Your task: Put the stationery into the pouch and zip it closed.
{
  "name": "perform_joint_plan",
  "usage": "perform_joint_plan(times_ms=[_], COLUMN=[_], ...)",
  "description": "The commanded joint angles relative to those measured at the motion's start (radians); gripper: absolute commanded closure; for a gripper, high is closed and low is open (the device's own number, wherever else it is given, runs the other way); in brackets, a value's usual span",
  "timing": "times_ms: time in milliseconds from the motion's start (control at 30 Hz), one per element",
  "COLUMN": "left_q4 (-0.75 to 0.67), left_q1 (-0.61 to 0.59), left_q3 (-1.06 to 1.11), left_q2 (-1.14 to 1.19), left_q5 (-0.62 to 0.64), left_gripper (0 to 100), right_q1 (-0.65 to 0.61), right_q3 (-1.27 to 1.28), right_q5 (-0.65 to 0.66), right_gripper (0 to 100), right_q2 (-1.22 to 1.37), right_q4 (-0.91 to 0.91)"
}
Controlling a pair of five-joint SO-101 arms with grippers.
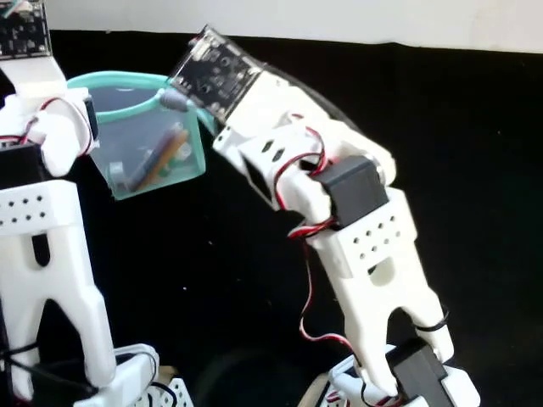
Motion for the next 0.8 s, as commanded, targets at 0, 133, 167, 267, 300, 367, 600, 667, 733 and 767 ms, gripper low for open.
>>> perform_joint_plan(times_ms=[0,133,167,267,300,367,600,667,733,767], left_q4=[0.026,0.068,0.074,0.083,0.094,0.123,0.259,0.295,0.336,0.359], left_q1=[0.070,0.110,0.116,0.119,0.119,0.120,0.182,0.206,0.225,0.232], left_q3=[-0.038,-0.101,-0.114,-0.151,-0.170,-0.211,-0.364,-0.409,-0.478,-0.516], left_q2=[0.058,0.058,0.058,0.058,0.058,0.058,0.058,0.058,0.058,0.058], left_q5=[-0.006,-0.008,-0.009,-0.009,-0.009,-0.011,-0.012,-0.012,-0.012,-0.012], left_gripper=[99,99,99,99,99,99,78,71,68,68], right_q1=[0.053,0.074,0.074,0.073,0.073,0.073,0.071,0.071,0.071,0.071], right_q3=[-0.087,-0.160,-0.180,-0.231,-0.245,-0.263,-0.338,-0.361,-0.378,-0.386], right_q5=[0.015,0.015,0.015,0.015,0.015,0.015,0.017,0.017,0.017,0.017], right_gripper=[99.3,99.3,99.3,99.3,99.3,99.3,99.3,99.3,99.3,99.3], right_q2=[-0.012,-0.012,-0.012,-0.004,-0.004,-0.004,-0.008,-0.007,-0.007,-0.007], right_q4=[-0.035,-0.035,-0.035,-0.035,-0.035,-0.035,-0.035,-0.030,-0.028,-0.028])
